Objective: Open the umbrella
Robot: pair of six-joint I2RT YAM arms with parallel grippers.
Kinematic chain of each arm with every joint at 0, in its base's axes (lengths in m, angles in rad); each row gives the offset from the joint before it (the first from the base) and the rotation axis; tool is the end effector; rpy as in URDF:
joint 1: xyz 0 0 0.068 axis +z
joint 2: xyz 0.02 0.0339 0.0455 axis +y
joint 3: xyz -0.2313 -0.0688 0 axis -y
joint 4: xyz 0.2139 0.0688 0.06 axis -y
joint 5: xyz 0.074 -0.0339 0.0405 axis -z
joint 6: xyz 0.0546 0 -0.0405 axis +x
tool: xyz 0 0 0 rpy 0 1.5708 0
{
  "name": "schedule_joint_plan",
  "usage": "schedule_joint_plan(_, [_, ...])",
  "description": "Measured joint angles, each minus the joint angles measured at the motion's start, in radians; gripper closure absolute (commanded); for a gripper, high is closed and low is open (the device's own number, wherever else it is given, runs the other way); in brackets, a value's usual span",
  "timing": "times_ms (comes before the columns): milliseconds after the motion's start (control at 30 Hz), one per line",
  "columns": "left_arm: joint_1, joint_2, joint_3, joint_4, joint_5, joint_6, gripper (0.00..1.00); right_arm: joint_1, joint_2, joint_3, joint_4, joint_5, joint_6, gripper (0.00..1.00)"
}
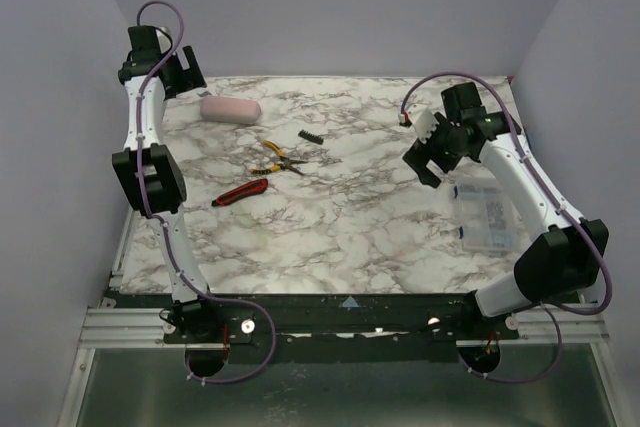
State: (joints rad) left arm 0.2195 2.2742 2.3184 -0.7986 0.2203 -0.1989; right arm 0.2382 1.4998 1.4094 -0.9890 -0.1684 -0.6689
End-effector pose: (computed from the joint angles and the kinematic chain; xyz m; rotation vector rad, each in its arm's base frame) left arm 0.4646 0.0914 0.2721 -0.3721 2.2852 -0.2455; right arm 0.2722 0.0755 0.2720 -1.2005 2.3360 0.0758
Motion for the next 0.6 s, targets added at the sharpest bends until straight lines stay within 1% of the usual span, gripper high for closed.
schedule_joint_plan(133, [0.028,0.029,0.000,0.057,0.042,-0.093,0.02,0.000,0.000,0.010,-0.009,0.007,0.008,0.00])
schedule_joint_plan(367, [0.052,0.105,0.000,0.139,0.136,-0.207,0.01,0.000,0.002,0.019,-0.066,0.026,0.041,0.00])
schedule_joint_plan(600, [0.056,0.177,0.000,0.219,0.152,-0.334,0.01,0.000,0.020,0.107,-0.148,0.046,0.078,0.00])
